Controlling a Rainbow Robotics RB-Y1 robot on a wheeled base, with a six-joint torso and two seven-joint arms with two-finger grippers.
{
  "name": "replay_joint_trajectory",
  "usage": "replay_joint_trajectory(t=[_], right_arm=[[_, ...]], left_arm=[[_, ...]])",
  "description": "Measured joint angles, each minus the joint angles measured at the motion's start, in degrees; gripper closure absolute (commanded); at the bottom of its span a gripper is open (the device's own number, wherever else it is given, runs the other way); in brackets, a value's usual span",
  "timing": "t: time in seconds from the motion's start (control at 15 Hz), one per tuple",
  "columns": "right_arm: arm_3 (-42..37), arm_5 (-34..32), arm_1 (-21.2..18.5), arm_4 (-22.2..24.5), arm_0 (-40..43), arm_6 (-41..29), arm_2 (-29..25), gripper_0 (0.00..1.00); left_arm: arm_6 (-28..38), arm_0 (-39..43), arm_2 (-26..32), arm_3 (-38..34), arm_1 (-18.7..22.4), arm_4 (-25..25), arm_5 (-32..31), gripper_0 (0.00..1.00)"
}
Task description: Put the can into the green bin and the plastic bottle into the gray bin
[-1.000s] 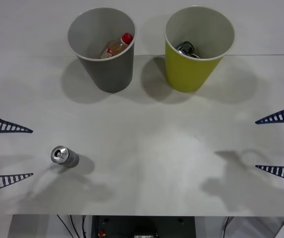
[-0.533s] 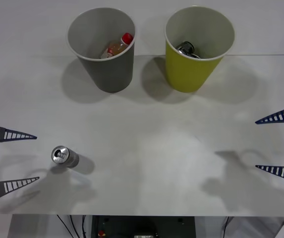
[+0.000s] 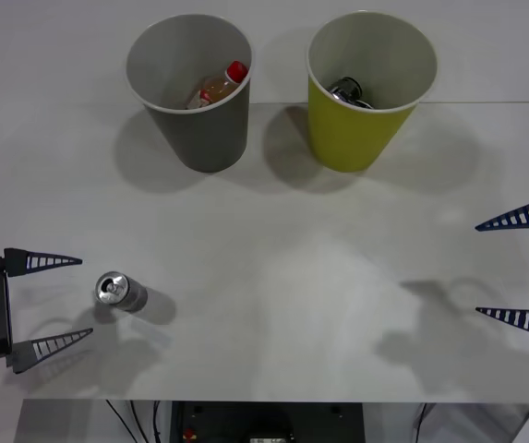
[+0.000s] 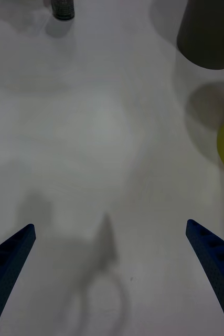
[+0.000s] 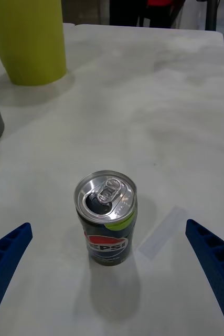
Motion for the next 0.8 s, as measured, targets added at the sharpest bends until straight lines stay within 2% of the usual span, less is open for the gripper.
replay_joint_trajectory(t=[0.27, 0.8], right_arm=[[0.0, 0.0, 0.0, 0.0, 0.0, 0.0, 0.0, 0.0], [0.0, 0.0, 0.0, 0.0, 0.0, 0.0, 0.0, 0.0]], left_arm=[[-1.75, -1.81, -0.38, 5.31, -4.52, 0.27, -1.43, 0.0], [-9.4, -5.39, -1.96, 14.05, -10.78, 0.75, -2.21, 0.0]])
